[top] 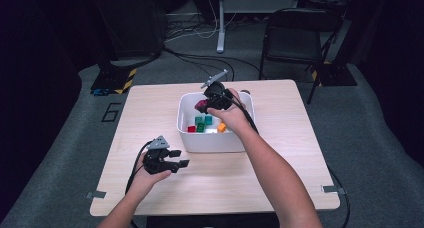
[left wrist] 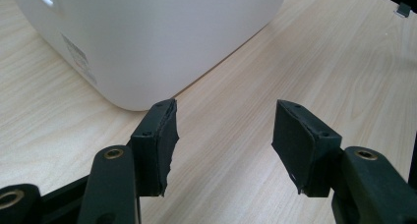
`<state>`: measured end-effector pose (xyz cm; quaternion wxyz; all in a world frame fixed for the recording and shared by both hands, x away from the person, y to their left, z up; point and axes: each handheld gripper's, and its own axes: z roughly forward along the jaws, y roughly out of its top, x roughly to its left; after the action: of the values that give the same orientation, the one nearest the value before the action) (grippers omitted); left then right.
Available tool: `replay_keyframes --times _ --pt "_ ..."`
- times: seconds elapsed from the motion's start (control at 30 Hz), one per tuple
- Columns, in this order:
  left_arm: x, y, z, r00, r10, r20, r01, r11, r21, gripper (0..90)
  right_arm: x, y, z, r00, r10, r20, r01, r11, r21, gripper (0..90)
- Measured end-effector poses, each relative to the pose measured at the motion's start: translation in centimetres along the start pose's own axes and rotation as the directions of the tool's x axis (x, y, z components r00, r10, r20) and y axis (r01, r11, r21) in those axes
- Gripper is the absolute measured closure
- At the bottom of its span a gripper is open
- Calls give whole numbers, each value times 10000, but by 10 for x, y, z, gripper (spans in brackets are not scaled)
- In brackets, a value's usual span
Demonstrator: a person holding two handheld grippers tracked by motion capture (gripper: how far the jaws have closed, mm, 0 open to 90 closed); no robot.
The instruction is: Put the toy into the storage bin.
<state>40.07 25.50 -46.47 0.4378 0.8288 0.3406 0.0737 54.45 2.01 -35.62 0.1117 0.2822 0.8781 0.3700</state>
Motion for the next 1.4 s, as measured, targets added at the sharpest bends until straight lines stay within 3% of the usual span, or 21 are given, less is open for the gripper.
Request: replay_keyframes --times 0.27,0.6,0.83,1.17,1.4 --pt "1 0 0 10000 35 49 -35 9999 100 424 -8 -3 18 9997 163 176 -172 9984 532 581" --pt "1 0 0 9999 -57 89 56 9999 107 424 -11 -5 23 9993 305 224 -318 9977 591 542" --pt "1 0 0 10000 -63 16 63 10000 -17 423 -6 -4 14 9996 212 175 -218 9991 369 495" --pt "2 -2 -3 9997 -217 -112 216 9997 -92 421 6 -7 -13 9998 -203 76 203 9998 -4 414" --pt "3 -3 -6 9994 -294 -173 292 9995 -122 420 12 -8 -32 9999 -138 48 139 9996 -244 407"
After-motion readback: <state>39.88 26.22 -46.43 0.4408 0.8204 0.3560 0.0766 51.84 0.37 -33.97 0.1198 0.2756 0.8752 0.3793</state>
